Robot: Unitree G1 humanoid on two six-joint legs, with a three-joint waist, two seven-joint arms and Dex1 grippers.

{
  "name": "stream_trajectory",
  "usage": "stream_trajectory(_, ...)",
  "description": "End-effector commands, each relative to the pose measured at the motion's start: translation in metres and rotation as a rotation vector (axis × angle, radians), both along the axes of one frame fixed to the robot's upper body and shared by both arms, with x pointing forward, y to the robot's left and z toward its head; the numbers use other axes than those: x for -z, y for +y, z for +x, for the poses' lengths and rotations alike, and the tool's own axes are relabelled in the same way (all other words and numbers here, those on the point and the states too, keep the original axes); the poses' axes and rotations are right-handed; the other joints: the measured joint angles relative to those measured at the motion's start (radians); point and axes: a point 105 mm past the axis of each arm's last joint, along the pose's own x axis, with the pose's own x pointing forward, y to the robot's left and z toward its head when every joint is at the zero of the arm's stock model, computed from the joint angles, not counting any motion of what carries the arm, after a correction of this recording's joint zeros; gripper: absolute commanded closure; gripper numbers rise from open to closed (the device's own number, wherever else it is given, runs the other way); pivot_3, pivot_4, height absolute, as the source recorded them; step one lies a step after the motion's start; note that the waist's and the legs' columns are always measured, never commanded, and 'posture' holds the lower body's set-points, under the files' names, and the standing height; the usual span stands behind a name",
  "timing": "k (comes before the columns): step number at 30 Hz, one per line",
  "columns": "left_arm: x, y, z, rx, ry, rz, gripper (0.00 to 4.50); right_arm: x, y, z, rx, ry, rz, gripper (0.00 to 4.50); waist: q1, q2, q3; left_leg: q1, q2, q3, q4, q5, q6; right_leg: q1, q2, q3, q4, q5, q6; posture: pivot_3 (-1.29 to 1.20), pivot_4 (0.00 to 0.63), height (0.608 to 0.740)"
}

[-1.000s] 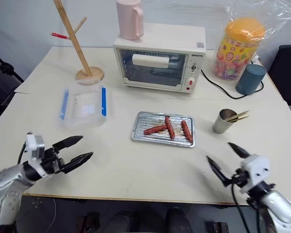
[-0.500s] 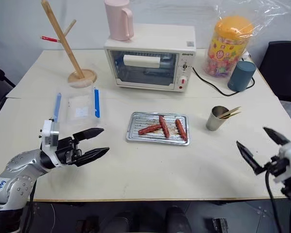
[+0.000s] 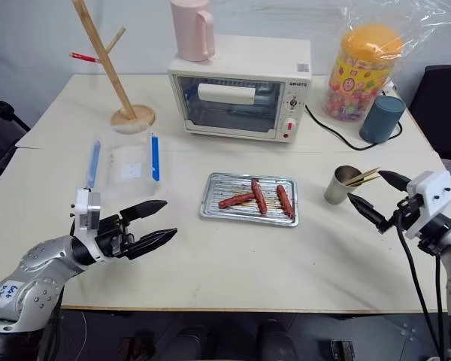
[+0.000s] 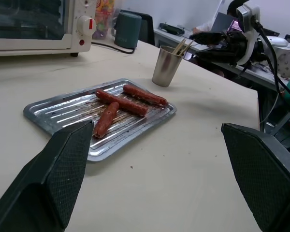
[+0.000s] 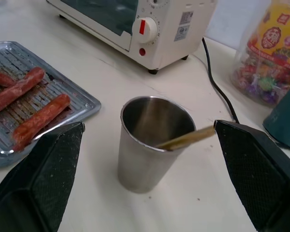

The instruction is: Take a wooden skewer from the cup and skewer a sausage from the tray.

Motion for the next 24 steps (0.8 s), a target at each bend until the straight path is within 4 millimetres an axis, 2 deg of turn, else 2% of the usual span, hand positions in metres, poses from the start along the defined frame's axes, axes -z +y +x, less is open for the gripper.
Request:
stream_trajectory(1,-0.012,0.000,-0.005,0.005,-0.050,0.004,0.04,-0.012,0.005,0.001,-0.021,-0.029,-0.007,0.00,0.002,0.000,0.000,0.000,0.000,0.000,0.000,0.000,0.000,0.000,0.000,0.000,0.000,0.000,0.000,0.00,0.150,0.740)
stream_trajectory(3,-0.012,0.000,-0.005,0.002,-0.051,0.005,0.04,-0.014,0.006,0.003,-0.024,-0.031,0.001,0.00,0.002,0.000,0.000,-0.001,0.000,0.000,0.000,0.000,0.000,0.000,0.000,0.000,0.000,0.000,0.000,0.00,0.150,0.740)
stream_trajectory(7,-0.012,-0.001,-0.004,0.002,-0.054,0.005,0.00,-0.013,0.005,0.006,-0.021,-0.020,-0.007,0.78,0.003,0.000,0.000,-0.001,0.000,0.000,0.001,0.000,0.000,0.000,0.000,0.000,0.000,0.000,0.000,0.00,0.150,0.740)
stream_trajectory(12,-0.015,-0.004,-0.004,0.027,-0.059,-0.001,0.00,-0.009,0.001,0.012,-0.013,0.006,-0.019,2.20,-0.001,0.000,0.000,0.000,0.000,0.000,0.001,0.000,0.000,0.000,0.000,0.000,0.000,0.000,0.000,0.00,0.150,0.740)
stream_trajectory(16,-0.019,-0.011,-0.014,0.129,-0.031,-0.016,0.00,-0.007,-0.002,0.015,-0.017,0.019,-0.031,3.29,0.000,0.000,0.000,-0.001,0.000,0.000,0.001,0.000,0.000,0.000,0.000,0.000,0.000,0.000,0.000,0.00,0.150,0.740)
stream_trajectory(20,-0.021,-0.014,-0.015,0.178,-0.050,-0.004,0.00,-0.010,-0.005,0.018,-0.019,0.013,-0.040,4.38,0.000,0.000,0.000,-0.001,0.000,0.000,0.001,0.000,0.000,0.000,0.000,0.000,0.000,0.000,0.000,0.00,0.150,0.740)
stream_trajectory(24,-0.025,-0.017,-0.012,0.212,-0.072,-0.003,0.00,-0.013,-0.005,0.021,-0.026,0.009,-0.046,4.48,0.000,0.000,0.000,-0.001,0.000,0.000,0.001,0.000,0.000,0.000,0.000,0.000,0.000,0.000,0.000,0.00,0.150,0.740)
